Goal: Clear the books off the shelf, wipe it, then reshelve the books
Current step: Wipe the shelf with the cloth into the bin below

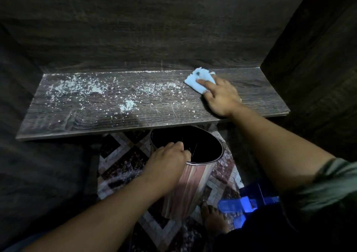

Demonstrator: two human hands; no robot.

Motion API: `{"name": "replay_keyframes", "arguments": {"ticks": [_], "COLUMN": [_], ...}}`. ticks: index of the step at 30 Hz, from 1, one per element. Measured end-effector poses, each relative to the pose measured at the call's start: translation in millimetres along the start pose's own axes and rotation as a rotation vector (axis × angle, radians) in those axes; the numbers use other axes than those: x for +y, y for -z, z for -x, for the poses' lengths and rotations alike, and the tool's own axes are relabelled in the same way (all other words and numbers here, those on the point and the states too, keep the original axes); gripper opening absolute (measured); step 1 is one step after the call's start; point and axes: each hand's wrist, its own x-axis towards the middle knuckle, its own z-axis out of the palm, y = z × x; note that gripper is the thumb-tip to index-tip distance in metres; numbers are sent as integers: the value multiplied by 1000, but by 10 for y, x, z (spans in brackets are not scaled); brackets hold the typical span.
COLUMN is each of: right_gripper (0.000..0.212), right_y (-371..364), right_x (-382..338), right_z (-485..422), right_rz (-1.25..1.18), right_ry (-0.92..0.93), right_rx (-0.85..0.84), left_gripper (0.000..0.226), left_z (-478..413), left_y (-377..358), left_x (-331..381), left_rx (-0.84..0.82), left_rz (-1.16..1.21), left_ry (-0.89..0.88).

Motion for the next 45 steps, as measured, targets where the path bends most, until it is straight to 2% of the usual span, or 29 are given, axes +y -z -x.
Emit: {"name": "replay_keyframes", "arguments": {"ticks": [3, 12, 16, 17, 19, 22, 25, 27, 29, 34, 37, 39, 42, 43, 45], "right_gripper": [59, 45, 47, 48, 46, 42, 47, 56, 62, 39, 39, 37, 40, 43, 46], "right_y": [45, 209, 492, 560, 624, 524, 273, 131, 112, 377, 649, 726, 626, 544, 403], "right_x": [-84, -126, -122, -126, -112, -44, -41, -106, -193, -251, -198, -183, -272, -295, -335], "right_z": [89, 608, 765, 762, 676, 420, 279, 311, 404, 784, 939, 979, 1047, 1067, 1108], "right_rz": [-70, -222, -396, -448, -476, -352, -188, -81, -85, -177, -203, -251, -249, -203, -29], "right_ry": [94, 275, 199, 162, 111, 23, -30, 6, 78, 273, 196, 148, 126, 126, 115], "right_rx": [-73, -206, -353, -340, -208, -34, -89, -117, -151, -266, -372, -261, 30, 57, -59], "left_gripper": [29, 36, 33, 32, 31, 31, 31, 32, 31, 31, 31, 33, 34, 34, 33], "left_z": [30, 94, 121, 126, 131, 114, 92, 83, 85, 113, 135, 137, 128, 123, 118], "left_y": [16, 64, 81, 84, 82, 69, 72, 81, 92, 111, 116, 120, 128, 133, 139], "left_x": [-11, -34, -34, -33, -33, -37, -30, -23, -28, -37, -35, -31, -12, -5, 7], "left_rx": [-5, -21, -19, -15, -5, -1, -3, 2, 10, 6, 13, 14, 8, 8, 8], "left_rz": [8, -5, 8, 17, 41, 60, 62, 50, 23, 19, 25, 32, 31, 28, 21], "left_ry": [-10, -27, -35, -33, -31, -37, -34, -33, -36, -38, -38, -35, -37, -37, -38]}}
